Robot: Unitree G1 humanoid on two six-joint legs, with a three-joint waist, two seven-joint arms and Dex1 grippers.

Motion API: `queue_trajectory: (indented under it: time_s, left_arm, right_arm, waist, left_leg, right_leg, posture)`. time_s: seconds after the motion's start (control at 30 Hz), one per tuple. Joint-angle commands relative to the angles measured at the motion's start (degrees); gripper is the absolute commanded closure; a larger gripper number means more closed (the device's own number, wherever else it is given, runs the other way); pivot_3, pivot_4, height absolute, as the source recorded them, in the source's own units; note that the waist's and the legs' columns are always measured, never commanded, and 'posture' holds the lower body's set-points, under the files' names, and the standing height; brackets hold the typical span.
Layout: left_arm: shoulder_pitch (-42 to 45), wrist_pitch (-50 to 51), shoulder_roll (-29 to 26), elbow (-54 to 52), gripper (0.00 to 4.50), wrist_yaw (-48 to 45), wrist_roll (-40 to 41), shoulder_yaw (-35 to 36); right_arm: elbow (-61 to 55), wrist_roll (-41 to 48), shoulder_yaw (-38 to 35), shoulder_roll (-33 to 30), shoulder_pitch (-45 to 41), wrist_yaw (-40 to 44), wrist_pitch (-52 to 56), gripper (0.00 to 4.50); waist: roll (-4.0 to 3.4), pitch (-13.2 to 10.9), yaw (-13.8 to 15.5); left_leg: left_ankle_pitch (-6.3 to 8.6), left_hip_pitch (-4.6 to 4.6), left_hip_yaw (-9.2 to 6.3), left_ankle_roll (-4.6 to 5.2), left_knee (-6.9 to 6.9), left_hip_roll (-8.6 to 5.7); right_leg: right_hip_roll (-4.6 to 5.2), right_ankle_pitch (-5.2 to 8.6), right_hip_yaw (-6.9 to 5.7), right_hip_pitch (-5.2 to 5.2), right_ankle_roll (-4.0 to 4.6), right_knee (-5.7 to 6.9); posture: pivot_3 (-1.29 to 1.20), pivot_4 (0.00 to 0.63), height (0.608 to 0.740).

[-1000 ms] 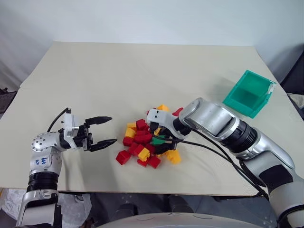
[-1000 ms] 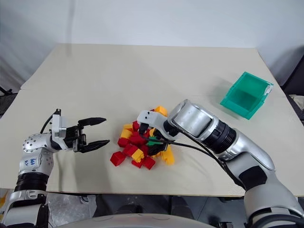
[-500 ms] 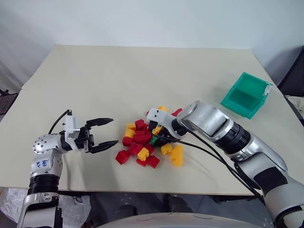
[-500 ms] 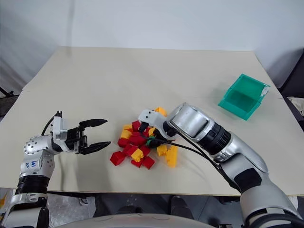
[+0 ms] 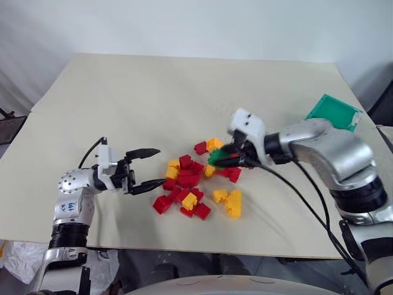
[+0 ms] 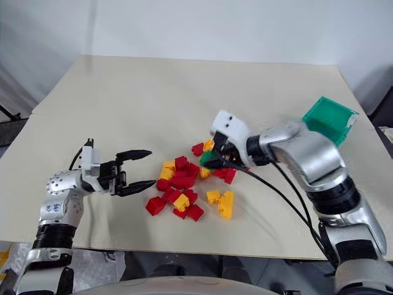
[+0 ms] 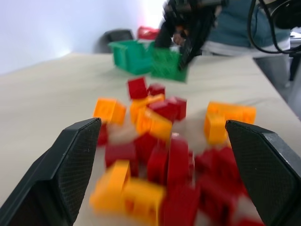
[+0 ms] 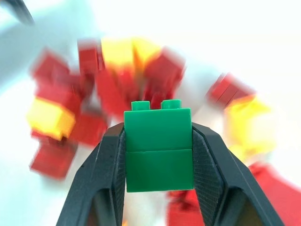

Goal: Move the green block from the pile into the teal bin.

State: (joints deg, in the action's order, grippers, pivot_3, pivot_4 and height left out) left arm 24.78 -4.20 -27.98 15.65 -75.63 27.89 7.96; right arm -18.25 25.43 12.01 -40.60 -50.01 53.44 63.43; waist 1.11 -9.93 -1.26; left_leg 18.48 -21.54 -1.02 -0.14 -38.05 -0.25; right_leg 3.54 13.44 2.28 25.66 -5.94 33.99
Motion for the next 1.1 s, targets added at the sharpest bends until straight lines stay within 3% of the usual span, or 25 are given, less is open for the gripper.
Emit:
queue_trajectory:
  time_s: [0.03,0.1,0.33,0.57,1.07,1.1]
  left_arm:
    - [3.92,0.46,2.03,-2.4,0.0,4.18,-3.23,-3.64]
    - [6.36,-0.17,4.3,-1.98,0.0,6.41,-5.04,-5.67]
    - [13.58,-1.8,10.84,2.38,0.0,14.61,-11.22,-10.22]
    - [21.02,-3.91,15.36,10.82,0.0,22.04,-17.15,-12.56]
    - [21.71,-3.9,14.98,11.28,0.0,23.56,-16.99,-12.13]
    - [21.8,-4.1,14.88,11.45,0.0,23.42,-16.96,-12.08]
  right_arm:
    - [2.44,-5.62,-10.66,-2.71,3.4,-5.94,-15.25,2.99]
    - [5.83,-10.97,-14.32,-3.57,6.1,-11.05,-26.23,2.99]
    - [17.39,-20.47,-16.17,-6.59,7.62,-21.7,-29.46,2.99]
    - [41.68,-27.82,-13.64,-4.43,-1.06,-29.93,-39.15,2.99]
    - [62.4,-38.33,-8.79,-2.31,-8.55,-40.4,-45.79,2.99]
    - [63.08,-38.3,-8.72,-2.17,-8.72,-39.99,-45.78,2.64]
  waist:
    - [0.01,0.0,0.07]
    - [0.0,-0.01,0.79]
    - [-0.07,-0.05,1.18]
    - [-0.29,-0.18,0.87]
    - [-0.3,-0.18,0.89]
    - [-0.3,-0.18,0.89]
  left_leg:
    - [0.0,0.0,-0.01,0.0,0.0,0.0]
    - [0.0,0.0,0.01,0.01,-0.01,-0.07]
    - [-0.01,0.0,0.22,0.12,-0.04,-0.21]
    - [-0.02,0.19,0.81,0.16,-0.03,-0.34]
    - [0.02,0.25,1.53,0.22,-0.01,0.03]
    - [0.02,0.25,1.54,0.22,-0.01,0.03]
  right_leg:
    - [0.0,0.0,-0.01,-0.01,0.0,-0.01]
    - [-0.06,-0.03,-0.02,-0.07,-0.06,-0.07]
    - [-0.18,-0.1,0.14,-0.09,-0.17,-0.13]
    - [-0.44,-0.16,0.51,-0.08,-0.28,-0.09]
    - [-0.67,-0.23,1.04,-0.02,-0.4,-0.16]
    - [-0.67,-0.23,1.05,-0.01,-0.4,-0.16]
  posture:
    - [0.0,0.15,0.74]
    - [0.0,0.15,0.74]
    - [0.0,0.15,0.74]
    - [0.0,0.15,0.74]
    - [0.0,0.15,0.74]
    - [0.0,0.15,0.74]
